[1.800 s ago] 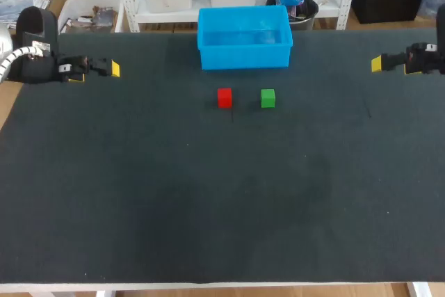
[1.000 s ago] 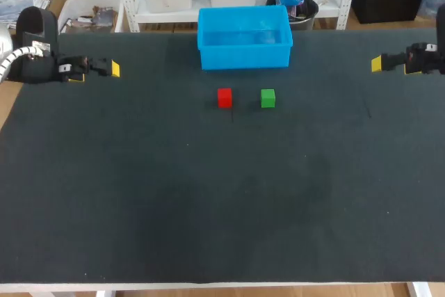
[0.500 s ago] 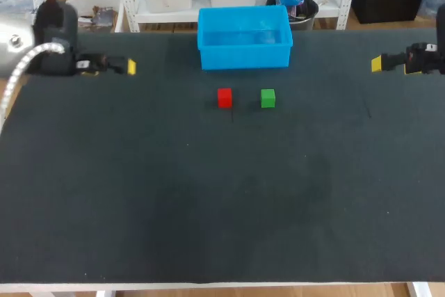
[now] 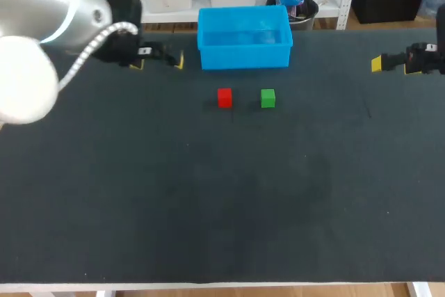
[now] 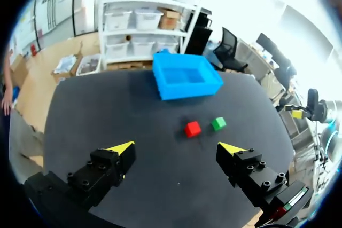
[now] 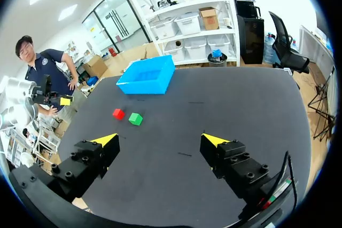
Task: Use the left arm to pick the red cube and place it into the blue plastic box first, then use the right arm to grasp the green cube and put it into the same blue plastic box after the first action is fully finished.
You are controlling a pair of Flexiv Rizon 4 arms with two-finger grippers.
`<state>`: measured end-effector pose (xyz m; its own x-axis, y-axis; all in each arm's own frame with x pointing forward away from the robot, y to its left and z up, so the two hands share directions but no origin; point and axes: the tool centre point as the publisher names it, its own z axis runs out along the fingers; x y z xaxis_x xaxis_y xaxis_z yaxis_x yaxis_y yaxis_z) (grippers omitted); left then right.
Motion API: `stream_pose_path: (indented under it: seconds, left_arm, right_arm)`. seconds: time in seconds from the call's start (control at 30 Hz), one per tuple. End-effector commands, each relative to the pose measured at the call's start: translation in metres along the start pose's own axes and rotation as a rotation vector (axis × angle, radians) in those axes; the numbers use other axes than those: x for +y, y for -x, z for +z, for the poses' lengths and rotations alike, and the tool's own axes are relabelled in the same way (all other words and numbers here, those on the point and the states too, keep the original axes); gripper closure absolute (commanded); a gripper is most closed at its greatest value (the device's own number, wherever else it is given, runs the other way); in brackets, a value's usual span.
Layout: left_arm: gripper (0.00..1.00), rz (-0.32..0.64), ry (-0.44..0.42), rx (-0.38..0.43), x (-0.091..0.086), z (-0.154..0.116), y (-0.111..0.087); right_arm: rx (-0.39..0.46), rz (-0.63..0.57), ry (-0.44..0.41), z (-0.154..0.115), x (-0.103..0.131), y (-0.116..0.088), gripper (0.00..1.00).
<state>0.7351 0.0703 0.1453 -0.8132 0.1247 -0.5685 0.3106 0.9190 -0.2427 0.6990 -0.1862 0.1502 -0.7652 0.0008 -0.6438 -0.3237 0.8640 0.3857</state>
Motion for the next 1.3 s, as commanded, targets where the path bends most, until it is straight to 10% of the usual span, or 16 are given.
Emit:
stream_pose_path:
  seconds: [0.03, 0.8, 1.3]
  left_arm:
    - [0.0, -0.001, 0.111, 0.013, -0.003, 0.012, 0.005]
    - [0.0, -0.043, 0.113, 0.041, -0.009, 0.025, 0.01]
    - [0.0, -0.271, 0.343, 0.204, -0.04, 0.085, 0.018]
  right_arm:
    - [0.001, 0.0, -0.002, 0.001, 0.0, 0.0, 0.0]
    - [0.001, 0.0, -0.002, 0.001, 0.0, 0.0, 0.0]
    - [0.001, 0.0, -0.002, 0.001, 0.0, 0.0, 0.0]
